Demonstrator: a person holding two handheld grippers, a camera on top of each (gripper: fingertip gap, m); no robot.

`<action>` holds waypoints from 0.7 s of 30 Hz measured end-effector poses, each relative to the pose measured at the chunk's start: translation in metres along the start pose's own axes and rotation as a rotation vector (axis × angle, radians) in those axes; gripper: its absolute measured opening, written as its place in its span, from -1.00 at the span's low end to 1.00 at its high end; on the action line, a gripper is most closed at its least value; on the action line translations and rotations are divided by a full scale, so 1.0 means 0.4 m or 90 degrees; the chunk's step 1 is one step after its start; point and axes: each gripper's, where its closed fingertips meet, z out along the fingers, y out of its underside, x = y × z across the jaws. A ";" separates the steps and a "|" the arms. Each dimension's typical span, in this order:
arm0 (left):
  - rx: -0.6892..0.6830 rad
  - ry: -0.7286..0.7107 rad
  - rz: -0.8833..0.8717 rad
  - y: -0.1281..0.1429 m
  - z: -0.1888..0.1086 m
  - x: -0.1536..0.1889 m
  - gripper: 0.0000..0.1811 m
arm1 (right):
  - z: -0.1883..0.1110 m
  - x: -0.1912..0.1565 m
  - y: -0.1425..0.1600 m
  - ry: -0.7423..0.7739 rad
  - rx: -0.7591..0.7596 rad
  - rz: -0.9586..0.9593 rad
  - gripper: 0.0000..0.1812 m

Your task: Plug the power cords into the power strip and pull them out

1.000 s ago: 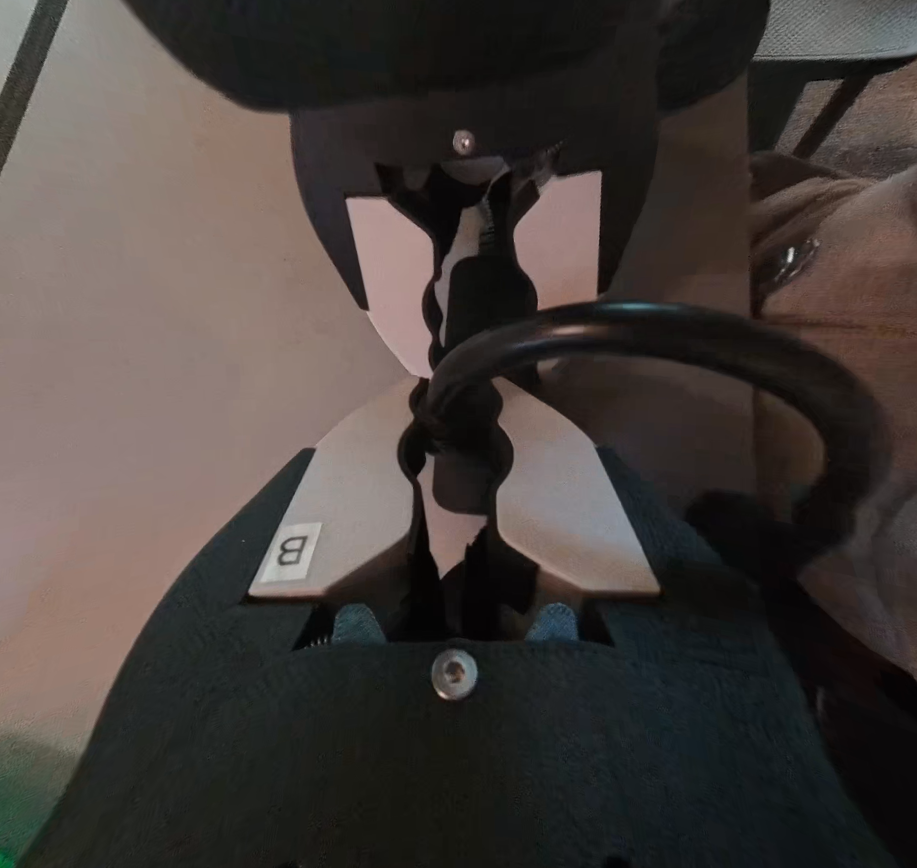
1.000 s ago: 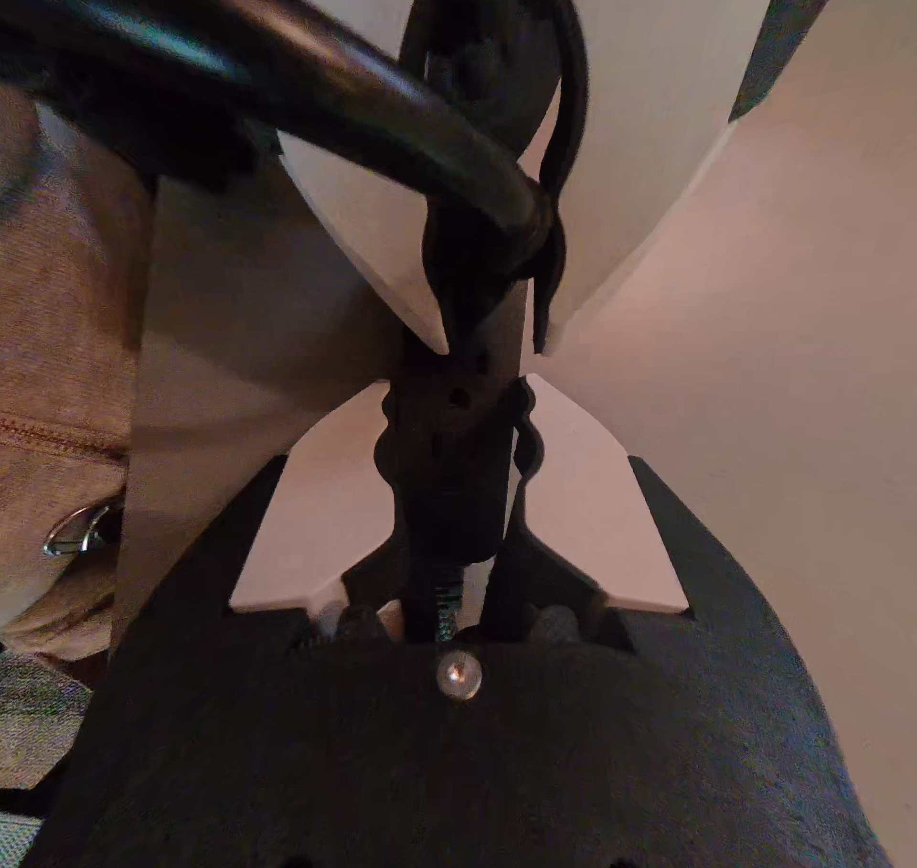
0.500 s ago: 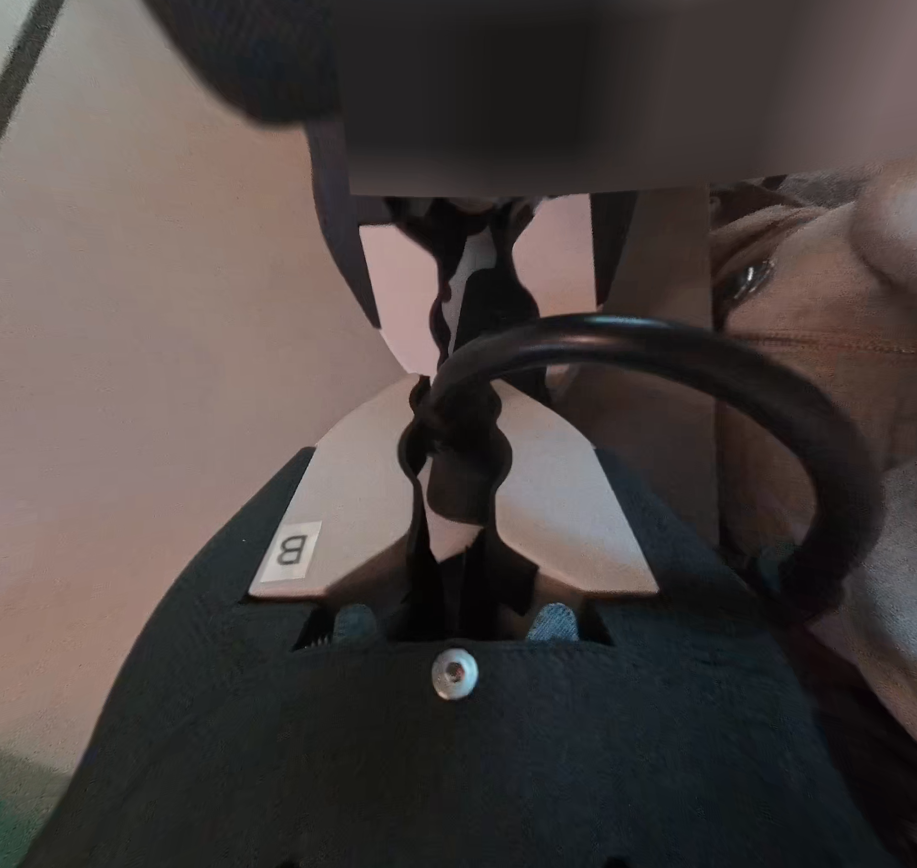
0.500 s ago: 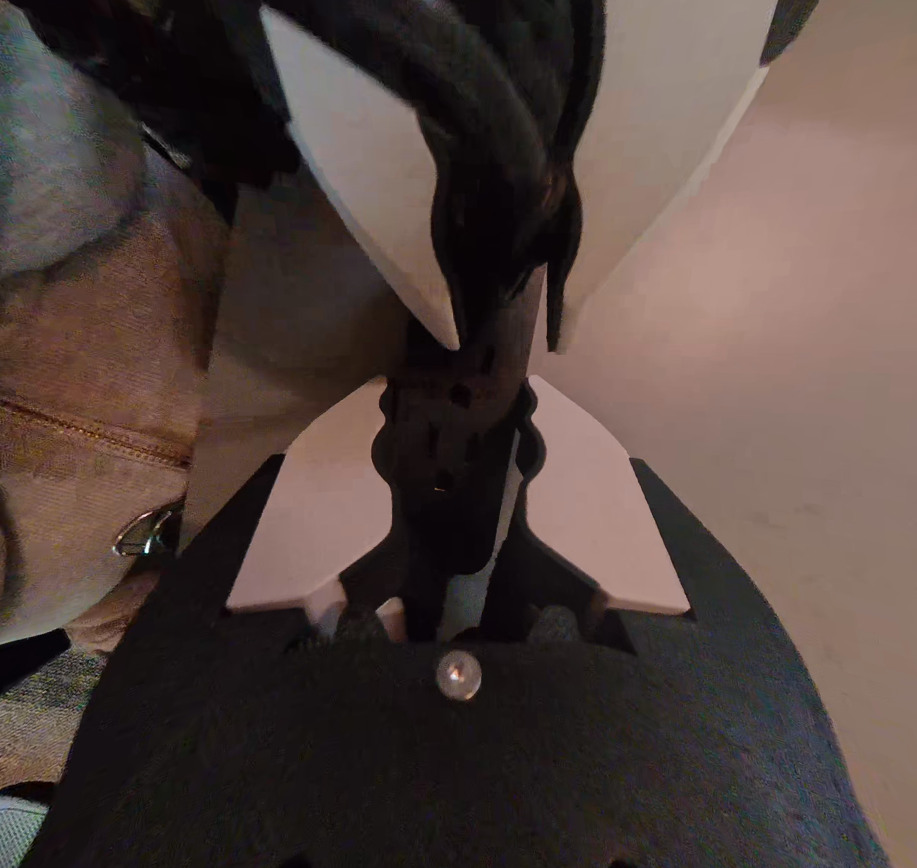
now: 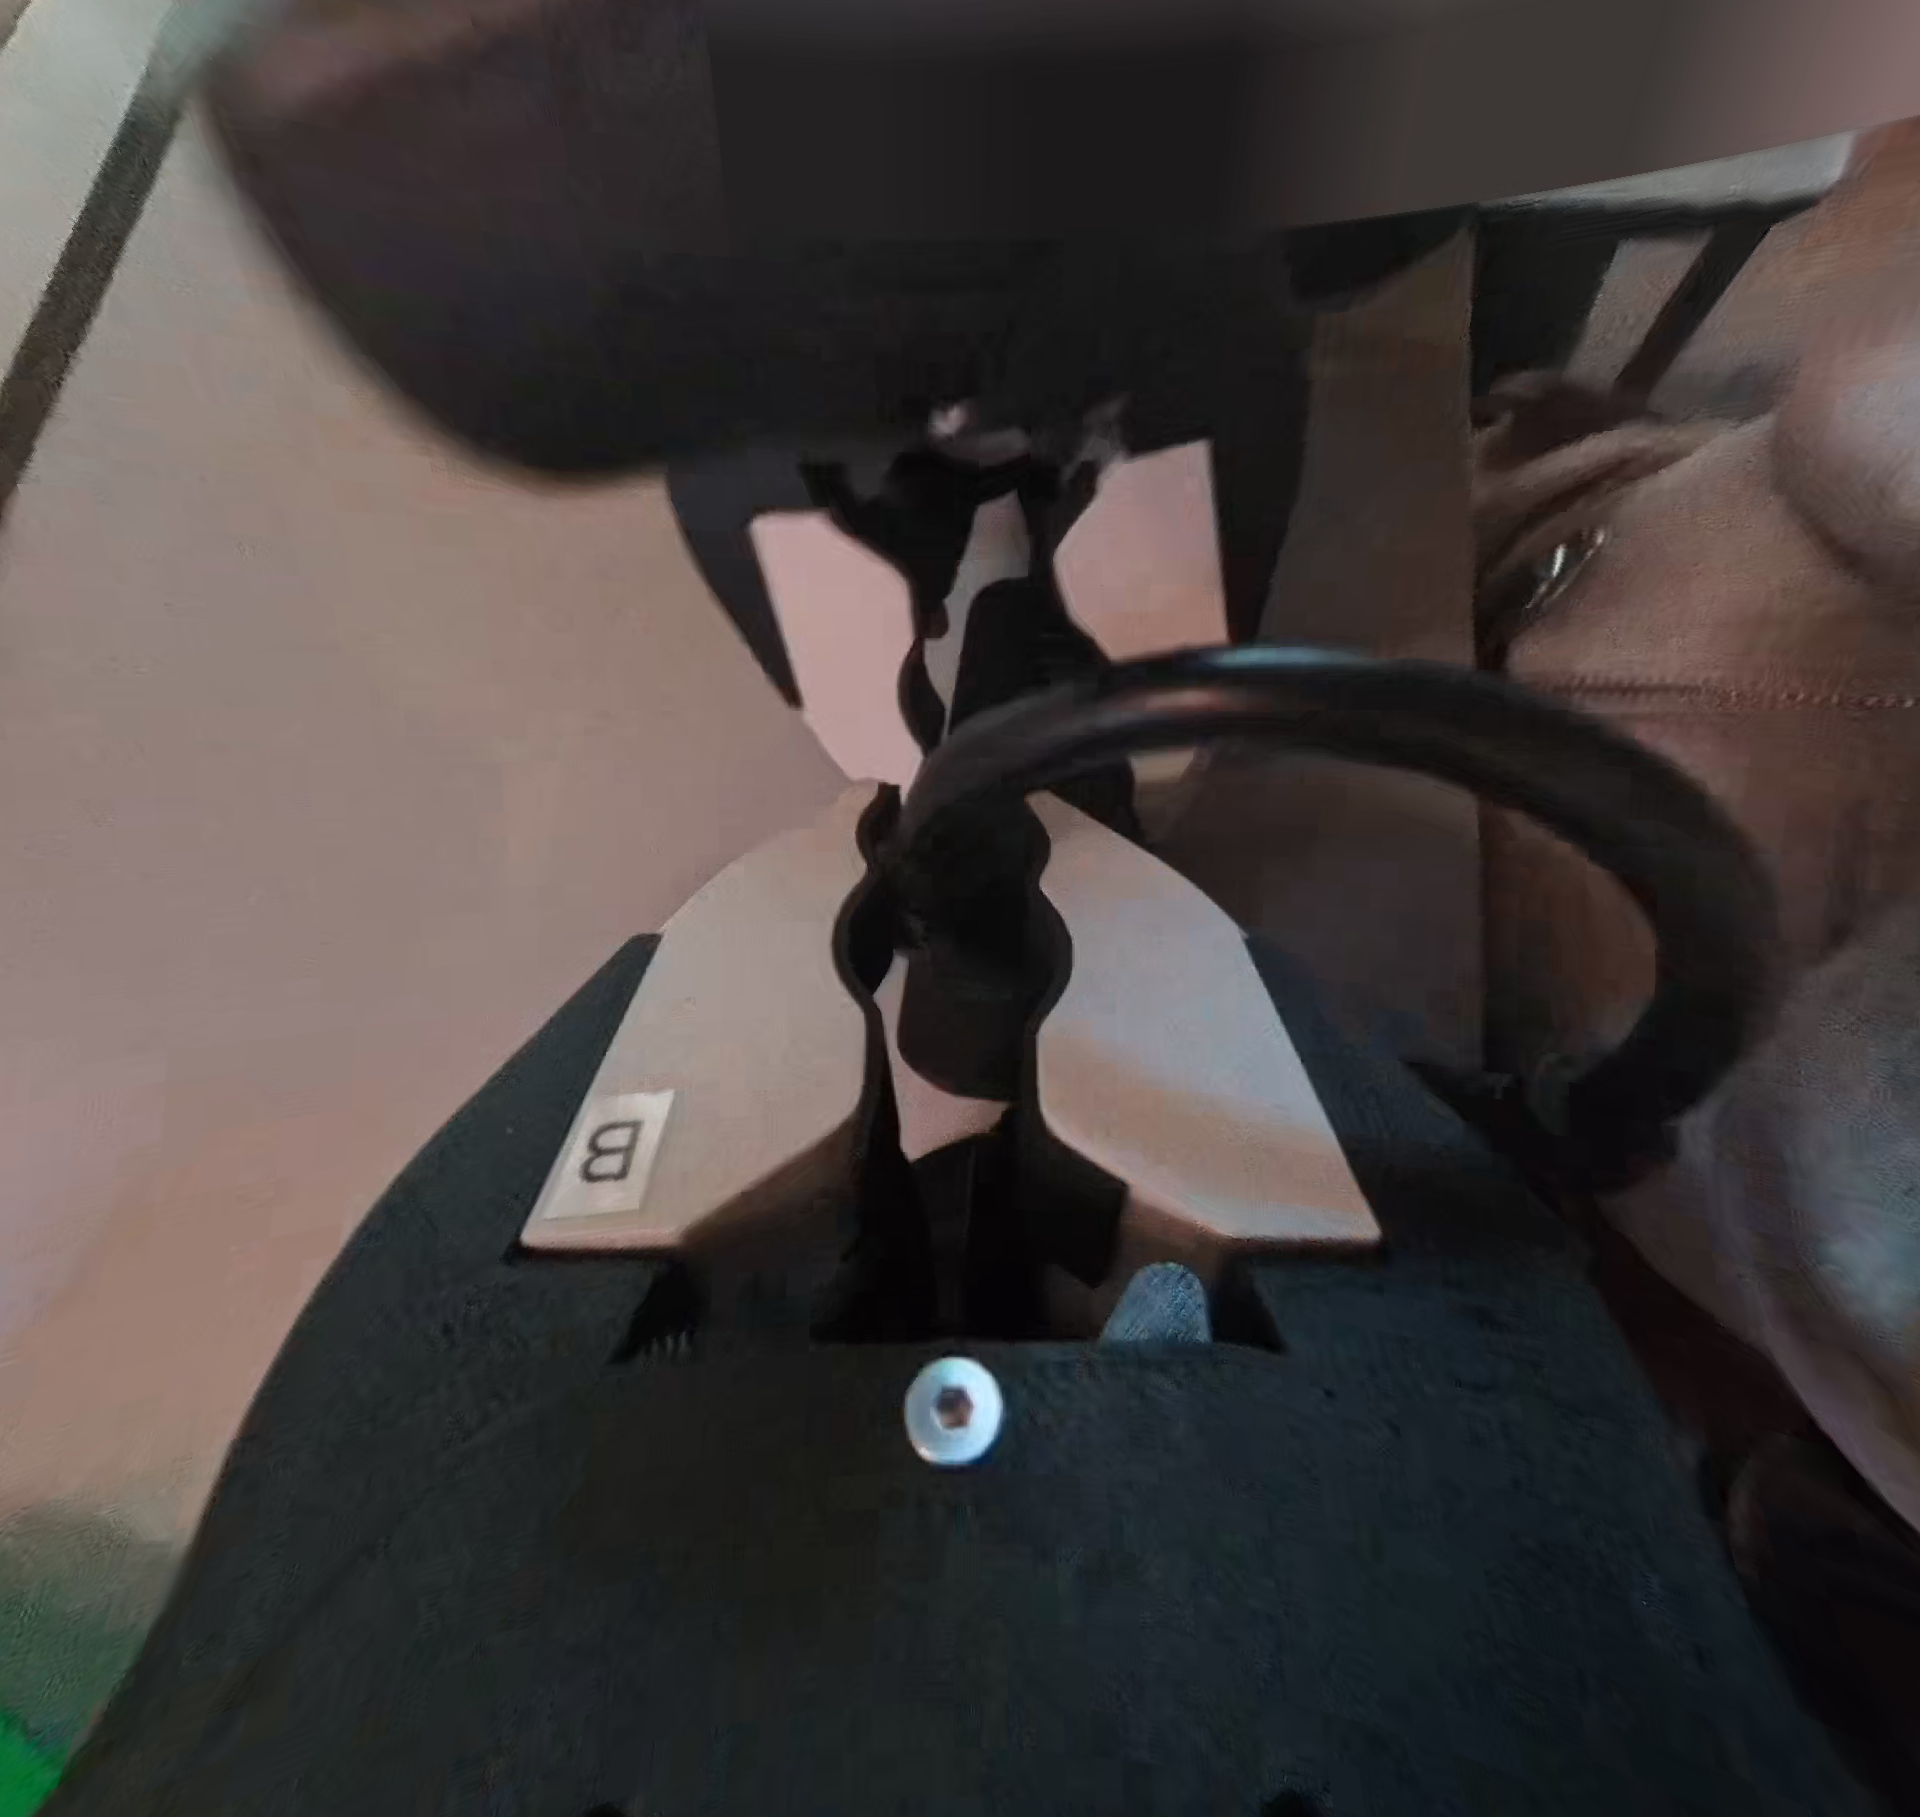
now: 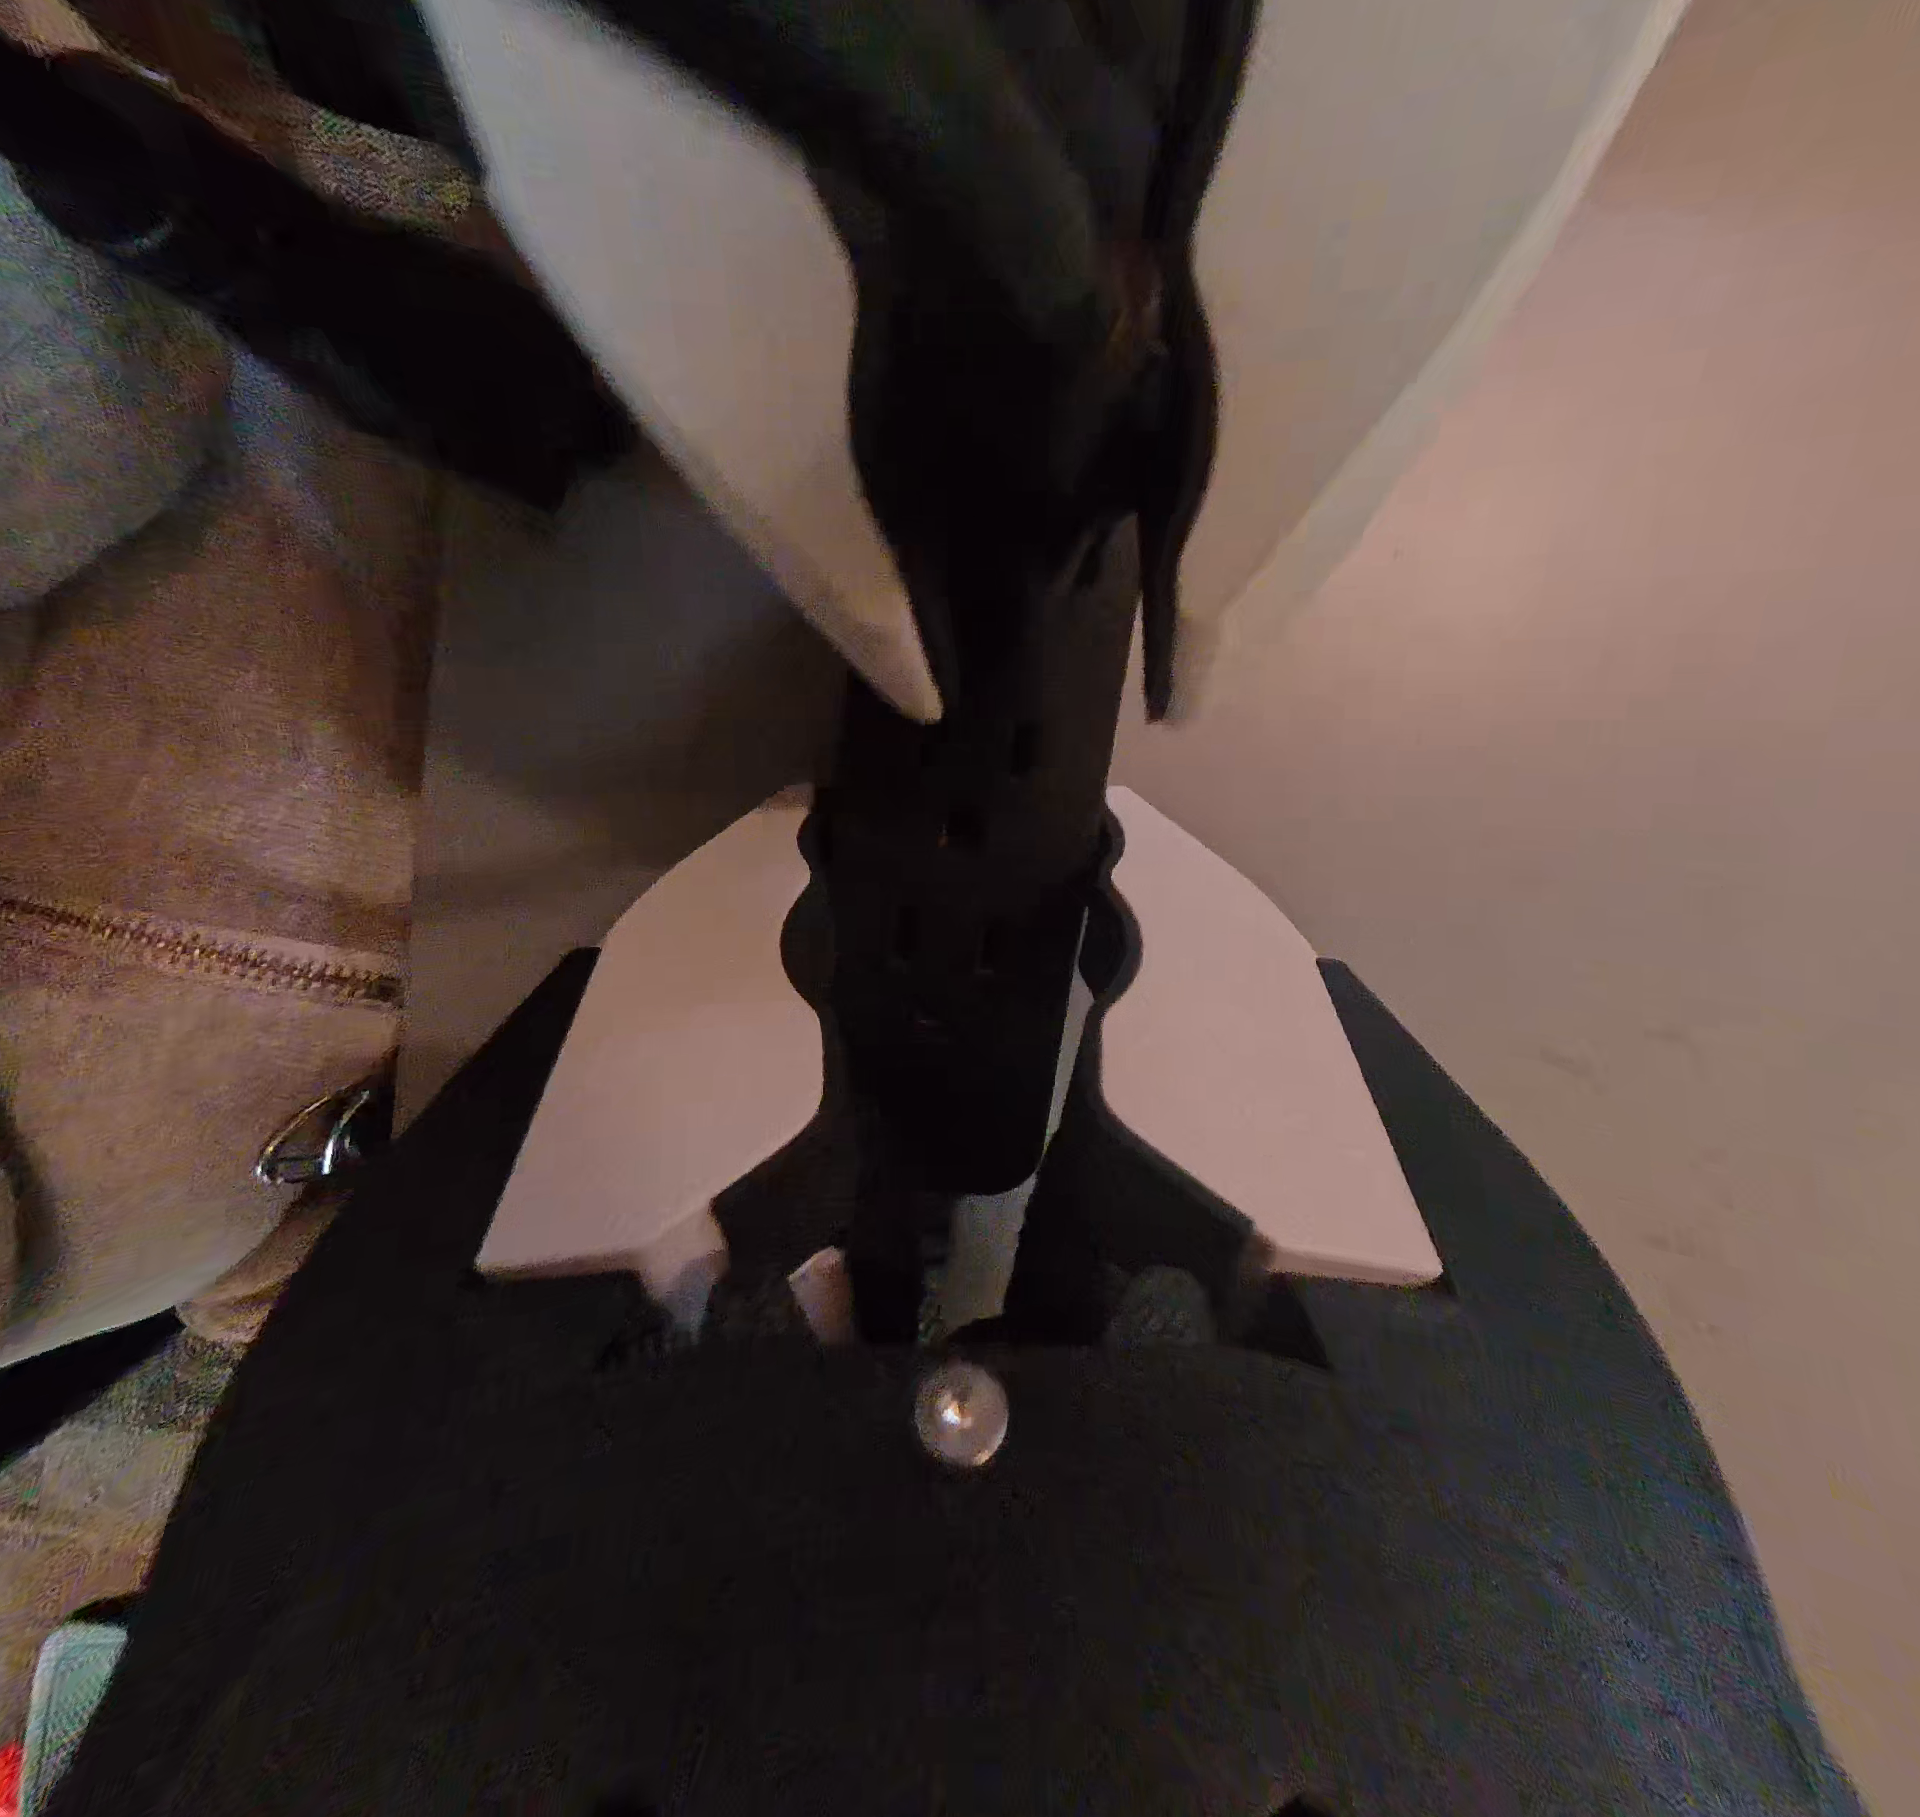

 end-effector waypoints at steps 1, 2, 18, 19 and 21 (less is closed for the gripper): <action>-0.048 -0.020 0.071 -0.010 0.007 0.017 -0.78 | -0.002 -0.007 0.002 -0.011 -0.015 -0.022 -0.48; -0.045 -0.021 0.100 -0.019 0.006 0.024 -0.78 | -0.005 -0.008 0.006 -0.003 -0.034 -0.039 -0.48; 0.024 0.011 -0.008 0.032 0.002 0.021 -0.78 | -0.010 0.000 -0.059 0.047 0.082 0.013 -0.53; 0.021 0.009 -0.006 0.029 0.002 0.021 -0.78 | -0.010 0.000 -0.057 0.048 0.066 0.013 -0.53; 0.008 -0.002 0.004 0.021 0.005 0.018 -0.79 | -0.013 -0.001 -0.052 0.045 0.031 0.012 -0.53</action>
